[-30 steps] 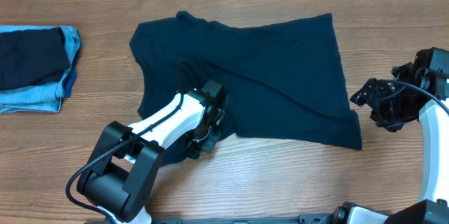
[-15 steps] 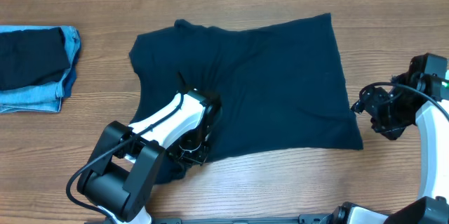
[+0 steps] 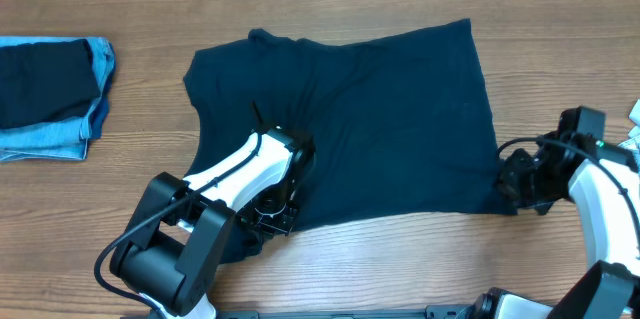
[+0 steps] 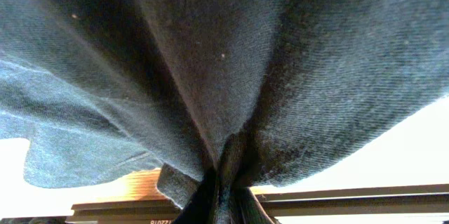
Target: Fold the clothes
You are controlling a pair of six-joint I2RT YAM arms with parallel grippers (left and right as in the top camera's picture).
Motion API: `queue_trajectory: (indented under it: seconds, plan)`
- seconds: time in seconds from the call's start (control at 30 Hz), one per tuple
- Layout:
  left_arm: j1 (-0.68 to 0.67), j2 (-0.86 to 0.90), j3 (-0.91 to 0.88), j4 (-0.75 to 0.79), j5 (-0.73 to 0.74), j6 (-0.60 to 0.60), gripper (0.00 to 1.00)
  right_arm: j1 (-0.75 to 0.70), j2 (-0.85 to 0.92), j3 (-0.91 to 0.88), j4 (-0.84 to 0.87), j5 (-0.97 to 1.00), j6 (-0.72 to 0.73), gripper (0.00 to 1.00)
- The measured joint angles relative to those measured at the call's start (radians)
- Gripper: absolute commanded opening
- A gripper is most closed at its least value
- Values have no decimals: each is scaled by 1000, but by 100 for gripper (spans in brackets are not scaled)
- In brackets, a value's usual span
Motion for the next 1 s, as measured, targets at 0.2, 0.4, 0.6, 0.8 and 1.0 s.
queue_trajectory:
  seconds: [0.2, 0.4, 0.6, 0.8, 1.0]
  plan:
    - [0, 0, 0, 0, -3, 0, 8, 0, 0, -127, 168, -56, 12, 11]
    - [0, 0, 0, 0, -7, 0, 7, 0, 0, -239, 332, -62, 48, 11]
    - [0, 0, -1, -6, -7, 0, 7, 0, -3, -284, 341, -2, 108, 4]
    - [0, 0, -1, -8, -11, 0, 7, 5, -18, -275, 261, 82, 211, 4]
    - [0, 0, -1, -10, -18, 0, 8, 5, -23, -272, 231, 122, 255, 4]
